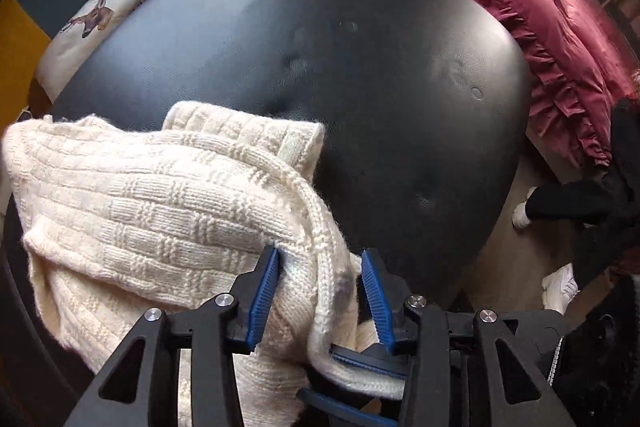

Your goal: Fold clothes

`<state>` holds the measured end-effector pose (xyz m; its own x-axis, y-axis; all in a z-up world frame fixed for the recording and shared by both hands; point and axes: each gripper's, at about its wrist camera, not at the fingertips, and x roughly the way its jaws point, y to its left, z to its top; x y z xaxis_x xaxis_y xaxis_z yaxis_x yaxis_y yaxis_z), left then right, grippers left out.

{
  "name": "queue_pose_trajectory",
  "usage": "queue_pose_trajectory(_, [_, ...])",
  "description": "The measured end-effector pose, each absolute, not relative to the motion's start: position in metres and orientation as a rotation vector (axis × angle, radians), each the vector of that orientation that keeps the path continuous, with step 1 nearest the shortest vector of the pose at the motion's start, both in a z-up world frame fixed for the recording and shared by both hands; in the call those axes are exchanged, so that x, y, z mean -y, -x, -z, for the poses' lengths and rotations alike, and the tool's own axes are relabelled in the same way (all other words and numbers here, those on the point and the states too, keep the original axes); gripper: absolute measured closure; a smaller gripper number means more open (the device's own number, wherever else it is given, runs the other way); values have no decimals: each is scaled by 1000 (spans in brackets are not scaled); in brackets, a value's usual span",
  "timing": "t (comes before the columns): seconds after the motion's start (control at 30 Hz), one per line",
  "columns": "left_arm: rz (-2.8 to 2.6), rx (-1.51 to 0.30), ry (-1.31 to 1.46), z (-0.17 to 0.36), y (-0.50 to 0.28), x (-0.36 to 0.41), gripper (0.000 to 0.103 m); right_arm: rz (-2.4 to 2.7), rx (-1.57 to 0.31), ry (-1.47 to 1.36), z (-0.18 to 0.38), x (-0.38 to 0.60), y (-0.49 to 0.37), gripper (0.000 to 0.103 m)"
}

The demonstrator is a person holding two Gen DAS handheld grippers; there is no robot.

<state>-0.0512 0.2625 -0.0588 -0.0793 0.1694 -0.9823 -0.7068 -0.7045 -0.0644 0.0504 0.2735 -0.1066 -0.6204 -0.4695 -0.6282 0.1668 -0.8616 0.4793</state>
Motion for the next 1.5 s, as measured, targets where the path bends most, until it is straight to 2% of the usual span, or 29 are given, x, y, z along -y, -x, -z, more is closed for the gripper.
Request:
queue_pose_trajectory(0.17, [-1860, -626, 1568, 71, 54, -262, 78, 2506, 568, -1132, 107, -278, -55, 79])
queue_pose_trajectory(0.27, [-1877, -534, 1536, 67, 54, -248, 83, 2525, 559, -1129, 105, -277, -58, 79])
queue_pose_trajectory(0.4, [-1889, -79, 1462, 37, 68, -189, 87, 2548, 587, -1114, 103, -281, -66, 79])
queue_pose_trajectory(0.53, [-1984, 373, 1190, -27, 72, -74, 87, 2578, 617, -1125, 101, -288, -70, 79])
queue_pose_trajectory(0.7, [-2301, 693, 1028, -64, 63, 110, 87, 2581, 650, -1200, 106, -292, -64, 79])
queue_pose_trajectory(0.87, [-2671, 867, 1211, -12, 44, 248, 87, 2574, 659, -1253, 106, -288, -53, 79])
queue_pose_trajectory(1.0, [-2814, 1046, 1584, 51, 24, 316, 85, 2565, 681, -1282, 101, -277, -32, 79])
queue_pose_trajectory(1.13, [-2793, 1229, 1579, 72, -4, 330, 84, 2508, 597, -1305, 95, -252, -20, 77])
queue_pose_trajectory(1.23, [-2816, 1279, 1486, 66, -22, 331, 75, 2434, 425, -1327, 92, -221, -20, 77])
queue_pose_trajectory(1.3, [-2760, 1246, 1435, 63, -24, 313, 70, 2389, 295, -1342, 92, -201, -23, 77])
queue_pose_trajectory(1.37, [-2630, 1193, 1400, 68, -19, 282, 60, 2352, 260, -1364, 95, -192, -28, 77])
queue_pose_trajectory(1.5, [-2294, 1041, 1416, 91, 2, 190, 58, 2356, 357, -1398, 104, -207, -36, 77])
